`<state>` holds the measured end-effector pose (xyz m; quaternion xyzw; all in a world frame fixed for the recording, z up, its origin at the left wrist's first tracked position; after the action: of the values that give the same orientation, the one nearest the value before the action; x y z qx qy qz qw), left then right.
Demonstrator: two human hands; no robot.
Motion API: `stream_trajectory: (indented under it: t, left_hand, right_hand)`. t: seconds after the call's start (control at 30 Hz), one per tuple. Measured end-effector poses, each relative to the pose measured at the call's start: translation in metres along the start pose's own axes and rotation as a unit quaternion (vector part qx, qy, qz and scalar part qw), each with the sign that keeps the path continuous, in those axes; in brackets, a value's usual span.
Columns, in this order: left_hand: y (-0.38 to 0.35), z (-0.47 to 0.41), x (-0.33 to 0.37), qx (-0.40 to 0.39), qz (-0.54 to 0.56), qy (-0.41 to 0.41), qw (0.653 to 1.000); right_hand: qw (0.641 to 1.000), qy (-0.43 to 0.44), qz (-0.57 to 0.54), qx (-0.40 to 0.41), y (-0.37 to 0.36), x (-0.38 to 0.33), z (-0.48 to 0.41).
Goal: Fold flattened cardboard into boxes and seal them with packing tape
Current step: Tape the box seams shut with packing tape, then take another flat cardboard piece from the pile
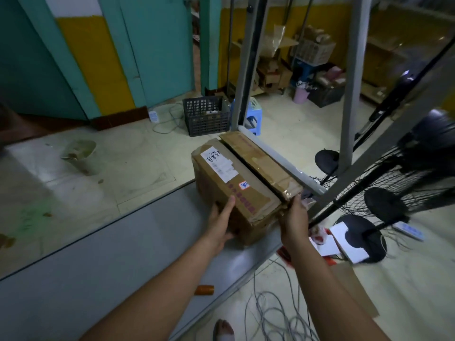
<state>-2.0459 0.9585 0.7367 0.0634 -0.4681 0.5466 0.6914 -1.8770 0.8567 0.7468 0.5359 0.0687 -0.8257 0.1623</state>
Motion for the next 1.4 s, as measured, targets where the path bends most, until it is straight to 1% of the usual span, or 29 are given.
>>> stream_trajectory:
  t: [0.13,0.23,0.33,0.4,0.43,0.47,0.53,0.6,0.63,0.7,0.77,0.83,0.9,1.07,1.23,1.33,1.4]
  left_hand:
    - [-0.004,-0.008,-0.012,0.004,-0.019,-0.027,0.999]
    - [0.003,-0.008,-0.006,0.012,-0.118,-0.029,0.992]
    - [0.014,-0.010,0.007,0.029,-0.253,-0.086,0.963]
    - [0.025,-0.011,0.020,0.056,-0.339,-0.132,0.930]
    - [0.032,-0.010,0.027,0.065,-0.385,-0.151,0.908]
    - [0.039,-0.006,0.035,0.071,-0.434,-0.167,0.882]
    - [0.055,0.004,0.053,0.095,-0.533,-0.210,0.814]
    - [0.076,0.018,0.073,0.131,-0.608,-0.258,0.739]
    - [0.089,0.026,0.083,0.151,-0.632,-0.271,0.710]
    - [0.121,0.047,0.101,0.185,-0.664,-0.279,0.669]
    - [0.162,0.073,0.113,0.222,-0.677,-0.284,0.642]
    - [0.208,0.105,0.124,0.271,-0.675,-0.276,0.628]
    - [0.254,0.141,0.134,0.322,-0.673,-0.252,0.617]
    - [0.370,0.251,0.135,0.458,-0.623,-0.180,0.608]
    - [0.466,0.364,0.098,0.575,-0.523,-0.124,0.616]
    - [0.508,0.418,0.063,0.617,-0.479,-0.088,0.618]
    - [0.530,0.449,0.035,0.645,-0.448,-0.056,0.617]
  right_hand:
    - [0.996,0.040,0.080,-0.023,0.010,0.017,0.006]
    - [0.993,0.075,0.091,-0.012,0.015,0.020,0.023]
    - [0.984,0.144,0.101,0.006,0.020,0.010,0.043]
    - [0.970,0.200,0.141,0.002,0.025,-0.003,0.056]
    - [0.954,0.238,0.180,-0.001,0.027,-0.012,0.062]
    - [0.933,0.278,0.228,-0.005,0.027,-0.021,0.069]
    - [0.882,0.342,0.323,-0.028,0.021,-0.041,0.083]
    - [0.841,0.368,0.391,-0.072,0.000,-0.057,0.101]
    - [0.821,0.375,0.418,-0.100,-0.015,-0.062,0.111]
    - [0.774,0.402,0.465,-0.154,-0.054,-0.067,0.133]
    - [0.725,0.437,0.487,-0.213,-0.099,-0.063,0.160]
    - [0.681,0.466,0.491,-0.279,-0.148,-0.052,0.191]
    - [0.637,0.488,0.492,-0.338,-0.194,-0.037,0.225]
    - [0.535,0.544,0.460,-0.455,-0.294,0.008,0.322]
    - [0.438,0.564,0.426,-0.556,-0.361,0.062,0.429]
    - [0.378,0.561,0.420,-0.605,-0.389,0.100,0.489]
    - [0.346,0.551,0.422,-0.631,-0.405,0.128,0.528]
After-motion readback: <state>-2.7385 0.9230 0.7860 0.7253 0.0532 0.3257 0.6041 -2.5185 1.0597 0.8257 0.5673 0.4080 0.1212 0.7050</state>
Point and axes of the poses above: each hand's wrist, its own z-axis away from the middle knuckle, its own y-axis out of the back of the hand, x = y × z, the point moved 1 cm from there along -z, towards the middle knuckle
